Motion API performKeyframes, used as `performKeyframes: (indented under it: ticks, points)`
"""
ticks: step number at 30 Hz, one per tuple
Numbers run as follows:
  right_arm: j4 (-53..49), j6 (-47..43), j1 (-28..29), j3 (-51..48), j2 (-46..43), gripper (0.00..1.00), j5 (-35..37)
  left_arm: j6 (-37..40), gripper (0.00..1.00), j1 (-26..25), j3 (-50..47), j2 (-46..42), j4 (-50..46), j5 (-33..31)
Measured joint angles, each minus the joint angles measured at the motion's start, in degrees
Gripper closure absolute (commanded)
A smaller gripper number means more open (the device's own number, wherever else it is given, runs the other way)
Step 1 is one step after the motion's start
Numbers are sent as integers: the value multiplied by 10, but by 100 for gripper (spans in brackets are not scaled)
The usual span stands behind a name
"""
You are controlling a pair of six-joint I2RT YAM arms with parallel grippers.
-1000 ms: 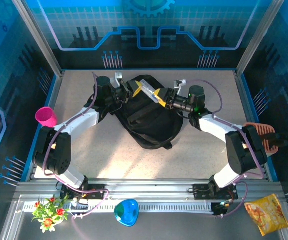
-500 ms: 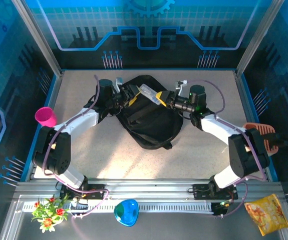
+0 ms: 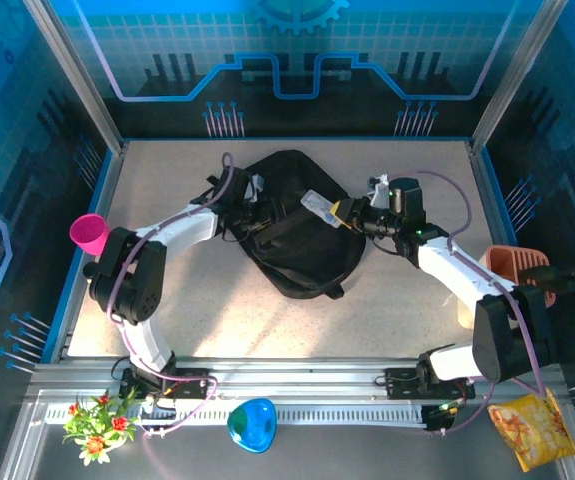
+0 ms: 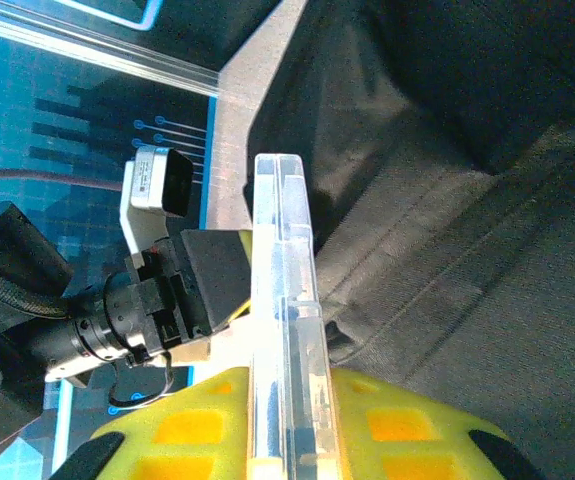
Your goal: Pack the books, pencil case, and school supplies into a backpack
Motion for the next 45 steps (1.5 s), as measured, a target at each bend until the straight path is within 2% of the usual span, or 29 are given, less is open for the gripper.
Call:
performKeyframes:
  ticks: [5, 11, 16, 22, 29, 36, 39, 45]
  points:
    - [-52, -13, 3, 36, 1, 82, 22, 26, 88, -26, 18, 4, -22, -10]
    - [-104, -17, 25, 78, 23, 82, 55, 43, 91, -71, 19, 4, -35, -20]
    - [-140, -16, 54, 107, 61, 84, 73, 43, 90, -101, 12, 4, -30, -25]
    - [-165, -10, 69, 106, 88, 85, 87, 42, 87, -102, -16, 4, -28, -35]
    - [-204, -7, 69, 106, 94, 85, 114, 63, 70, -94, -17, -28, -47, -59]
    - [-208, -8, 69, 106, 93, 85, 118, 108, 56, -42, 5, -53, -69, -100]
    - [-207, -8, 69, 106, 90, 85, 118, 121, 58, -23, 34, -33, -76, -106]
    - [-206, -8, 64, 106, 73, 85, 114, 137, 74, -24, 63, 20, -85, -96]
